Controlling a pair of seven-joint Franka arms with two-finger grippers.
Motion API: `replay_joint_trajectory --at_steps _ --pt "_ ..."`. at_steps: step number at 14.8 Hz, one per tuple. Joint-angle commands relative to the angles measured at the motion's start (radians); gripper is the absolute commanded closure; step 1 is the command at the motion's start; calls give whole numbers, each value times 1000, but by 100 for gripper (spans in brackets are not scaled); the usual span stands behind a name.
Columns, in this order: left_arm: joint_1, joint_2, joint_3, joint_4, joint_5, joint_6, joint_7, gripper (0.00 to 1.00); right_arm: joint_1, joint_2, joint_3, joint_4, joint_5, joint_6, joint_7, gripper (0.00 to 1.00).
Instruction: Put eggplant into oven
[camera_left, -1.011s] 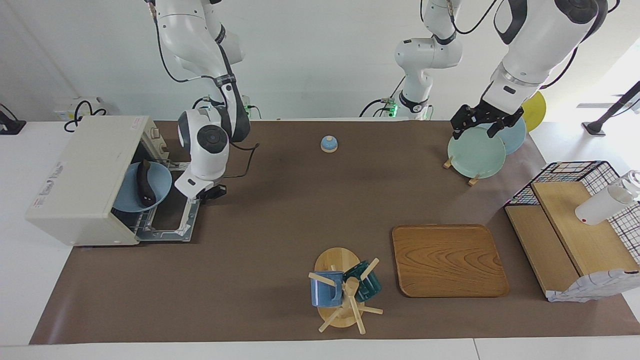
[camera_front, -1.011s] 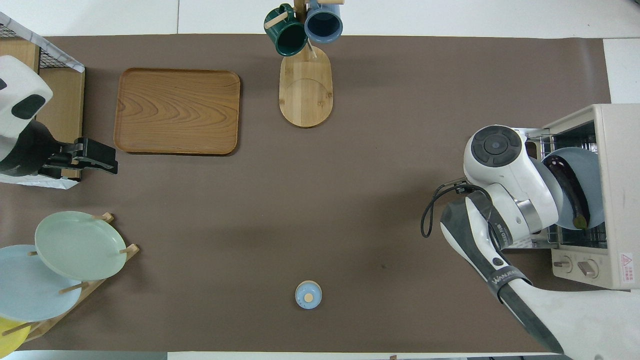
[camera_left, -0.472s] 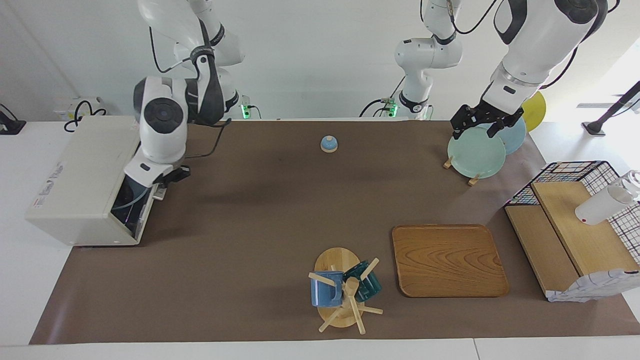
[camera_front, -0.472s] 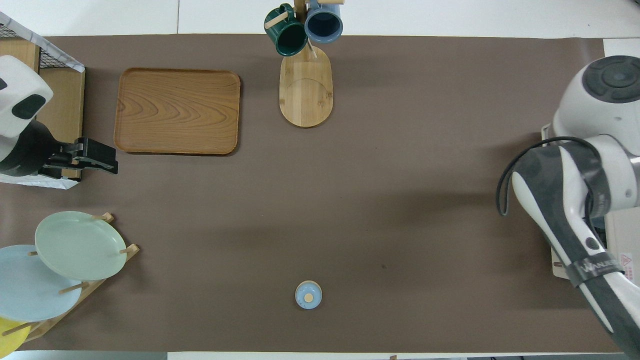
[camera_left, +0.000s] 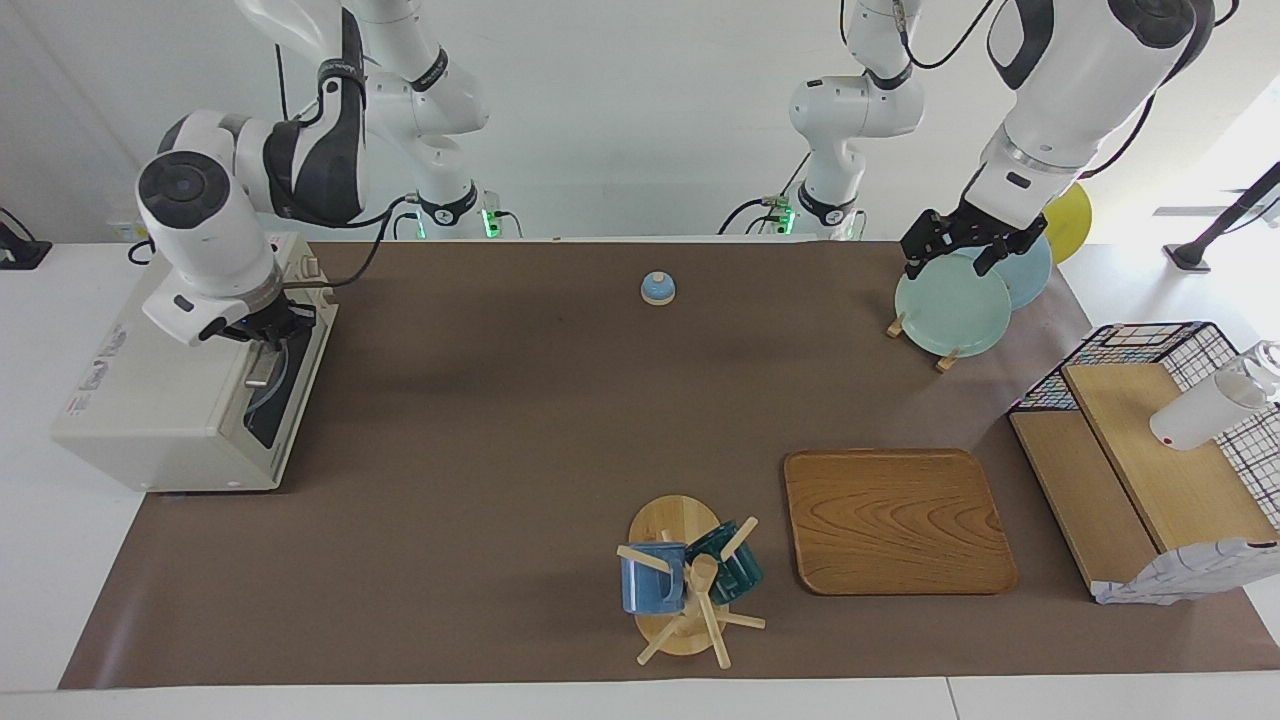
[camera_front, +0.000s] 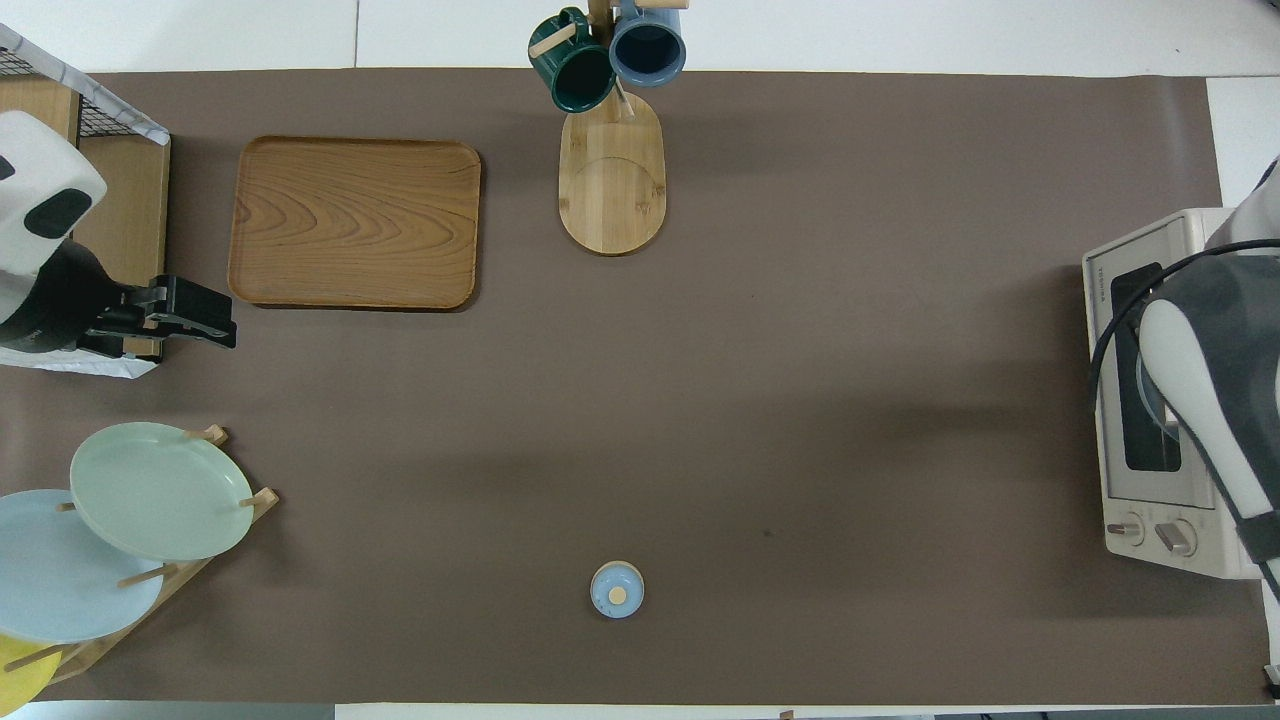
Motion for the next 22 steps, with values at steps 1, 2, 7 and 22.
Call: replay_joint_trajectory --at_steps 1,2,7,22 --pt "8 -7 -3 -2 -1 7 3 0 -14 -9 8 121 74 -109 -17 100" --pt "8 -7 -3 -2 -1 7 3 0 -13 -15 8 150 111 -127 -12 98" --pt "8 -7 -3 -2 -1 7 3 0 -2 -57 15 163 218 -181 63 64" --pt "8 -7 -3 -2 -1 7 3 0 18 -113 -18 117 218 -167 77 0"
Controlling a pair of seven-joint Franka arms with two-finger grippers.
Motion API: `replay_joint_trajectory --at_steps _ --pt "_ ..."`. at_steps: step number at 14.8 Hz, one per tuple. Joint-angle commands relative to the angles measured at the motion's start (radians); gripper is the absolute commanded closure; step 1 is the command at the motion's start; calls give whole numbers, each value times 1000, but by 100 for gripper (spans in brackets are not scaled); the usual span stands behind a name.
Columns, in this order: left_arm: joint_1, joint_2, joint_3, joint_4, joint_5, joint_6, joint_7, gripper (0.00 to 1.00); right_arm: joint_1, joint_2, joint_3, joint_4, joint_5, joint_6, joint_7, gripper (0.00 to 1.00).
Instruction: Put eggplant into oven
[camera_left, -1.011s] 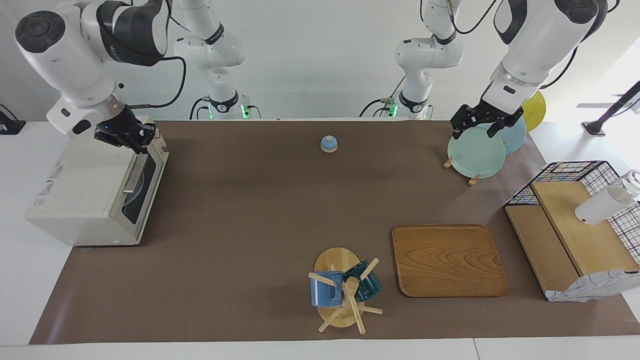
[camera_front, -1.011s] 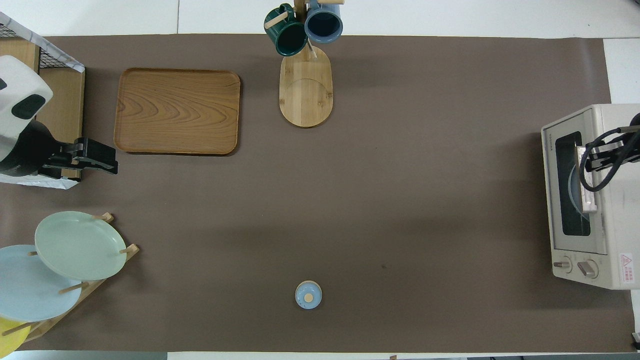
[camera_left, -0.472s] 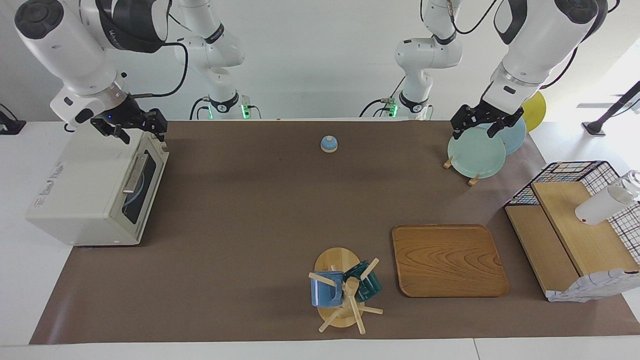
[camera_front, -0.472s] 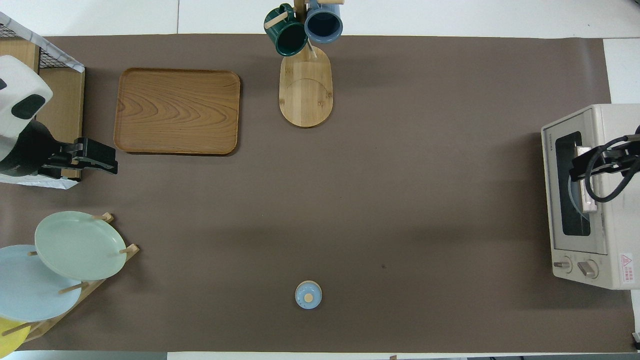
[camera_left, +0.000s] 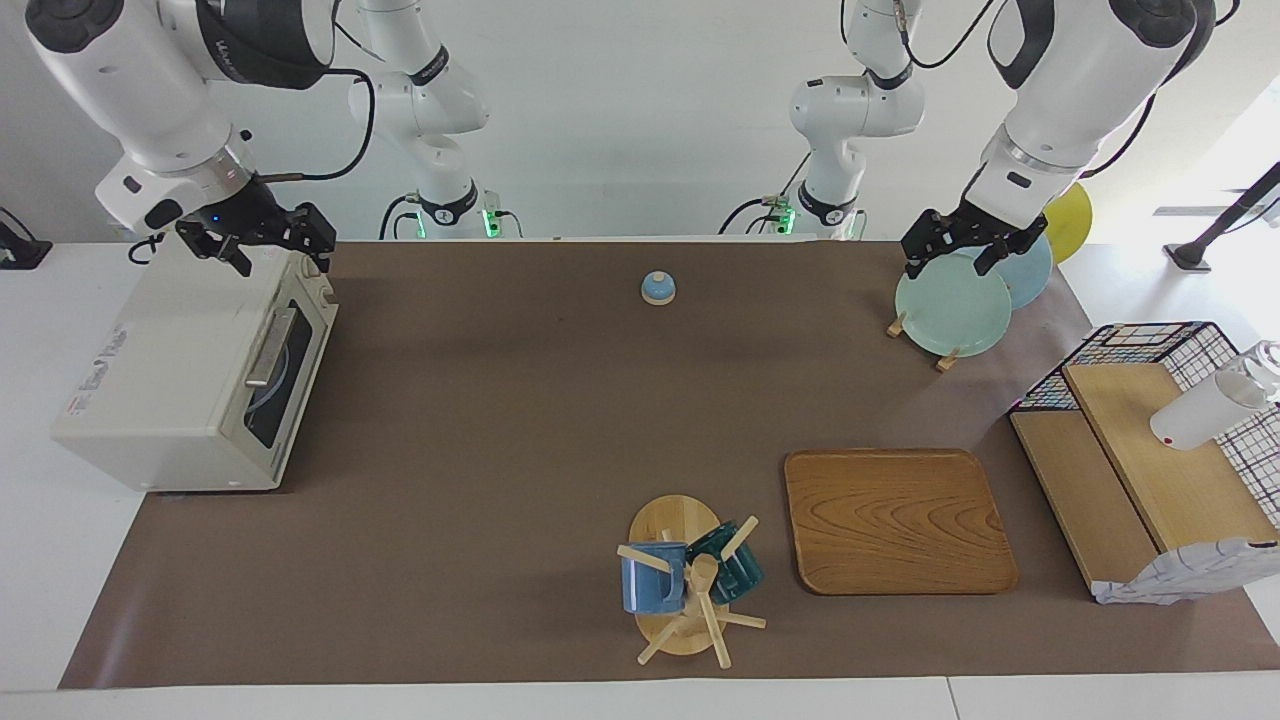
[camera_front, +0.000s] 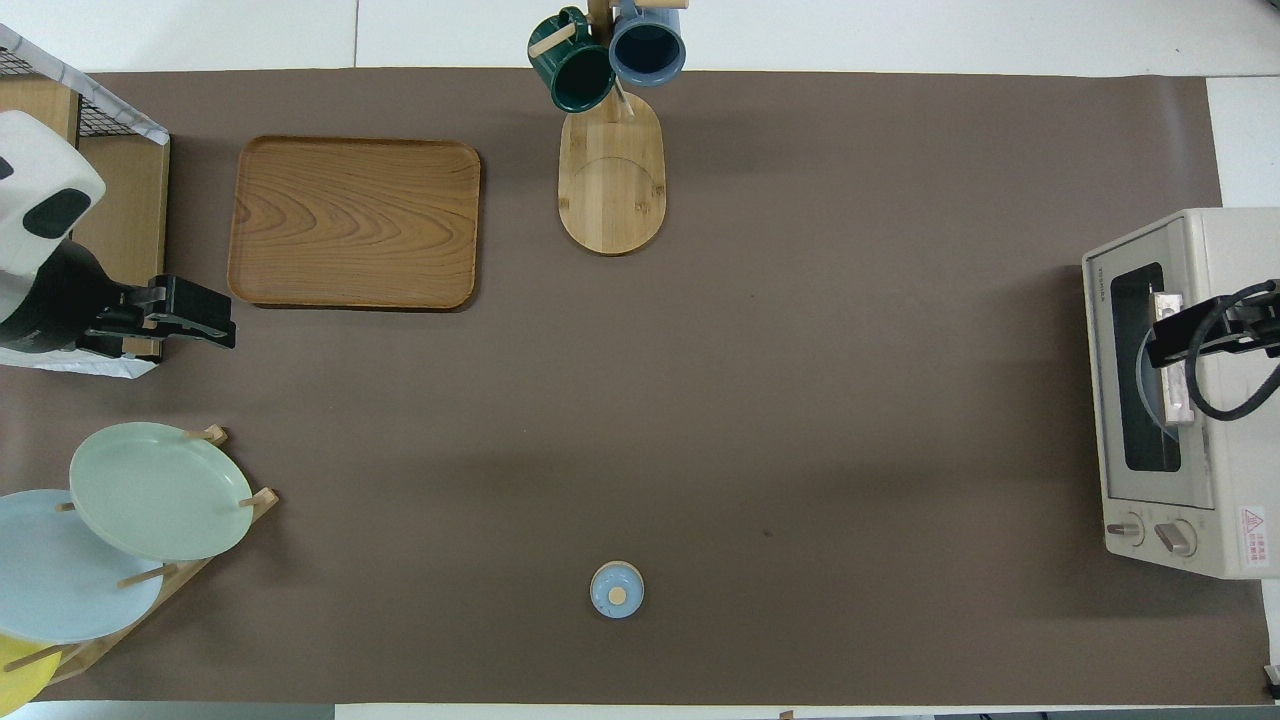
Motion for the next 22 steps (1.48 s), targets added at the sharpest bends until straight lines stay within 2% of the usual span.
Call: replay_joint_trajectory --at_steps 1,5,11,22 --pt "8 -7 -3 -2 -1 7 3 0 2 -10 -6 -14 26 11 16 0" --pt "8 -7 -3 -2 -1 7 3 0 10 -36 10 -9 21 11 16 0" --pt "8 -7 -3 -2 -1 7 3 0 33 -36 8 -12 26 64 14 0" --pt "8 -7 -3 -2 -1 7 3 0 30 -35 10 -14 29 65 16 0"
